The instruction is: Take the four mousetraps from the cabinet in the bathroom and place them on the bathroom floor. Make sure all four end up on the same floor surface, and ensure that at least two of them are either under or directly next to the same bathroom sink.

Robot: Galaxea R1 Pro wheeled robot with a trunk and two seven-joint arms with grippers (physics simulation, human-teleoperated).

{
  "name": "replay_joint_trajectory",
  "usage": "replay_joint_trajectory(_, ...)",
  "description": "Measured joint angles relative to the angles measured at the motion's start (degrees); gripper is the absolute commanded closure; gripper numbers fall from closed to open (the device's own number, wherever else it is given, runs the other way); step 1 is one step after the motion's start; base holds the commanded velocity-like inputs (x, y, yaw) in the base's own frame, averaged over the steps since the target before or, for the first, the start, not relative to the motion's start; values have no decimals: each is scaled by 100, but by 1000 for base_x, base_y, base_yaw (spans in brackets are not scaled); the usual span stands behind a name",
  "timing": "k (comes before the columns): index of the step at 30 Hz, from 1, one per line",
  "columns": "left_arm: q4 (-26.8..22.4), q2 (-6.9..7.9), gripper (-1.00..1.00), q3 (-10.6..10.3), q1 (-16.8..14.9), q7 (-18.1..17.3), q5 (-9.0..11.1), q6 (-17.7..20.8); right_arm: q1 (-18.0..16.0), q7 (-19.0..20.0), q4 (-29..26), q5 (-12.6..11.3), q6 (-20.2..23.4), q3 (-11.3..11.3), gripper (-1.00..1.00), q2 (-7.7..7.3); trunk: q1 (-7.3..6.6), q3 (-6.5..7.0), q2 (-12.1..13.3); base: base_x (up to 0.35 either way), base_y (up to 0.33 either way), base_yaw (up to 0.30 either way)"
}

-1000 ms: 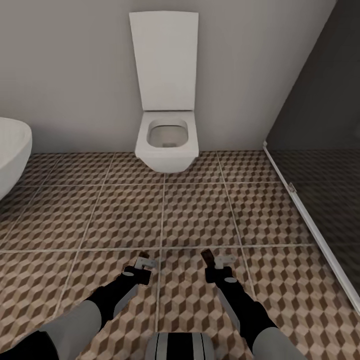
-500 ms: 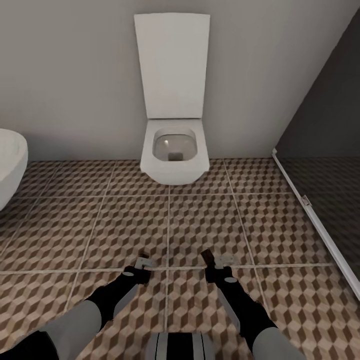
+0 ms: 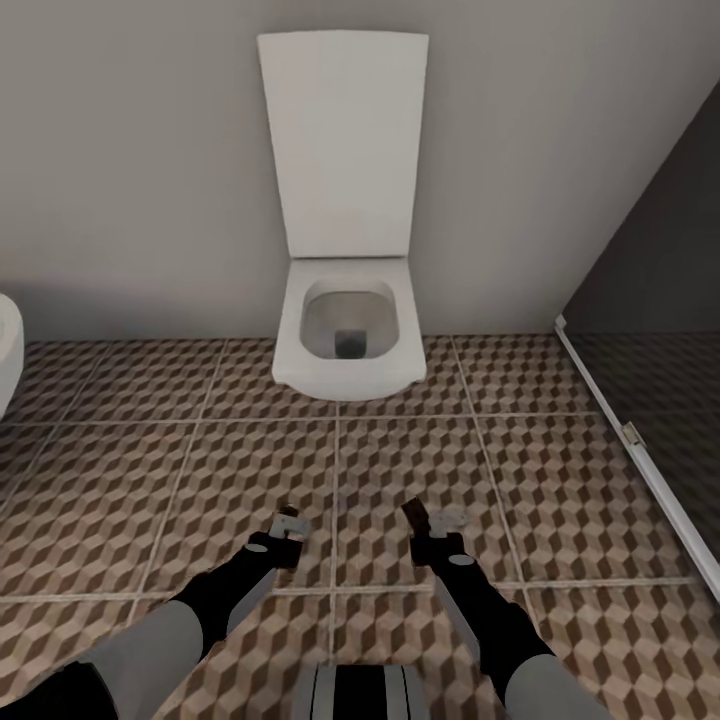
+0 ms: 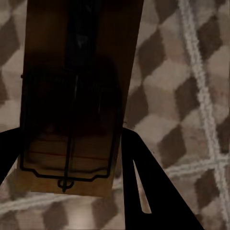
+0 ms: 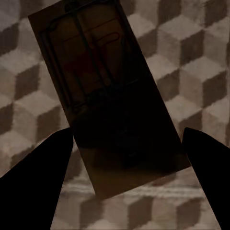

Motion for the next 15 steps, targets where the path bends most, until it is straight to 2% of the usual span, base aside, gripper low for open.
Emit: replay_joint_trajectory(15, 0, 0, 100, 0, 0, 1, 0, 0, 0, 0, -1, 0, 4, 2, 100, 2, 0, 0, 0, 333, 0, 0)
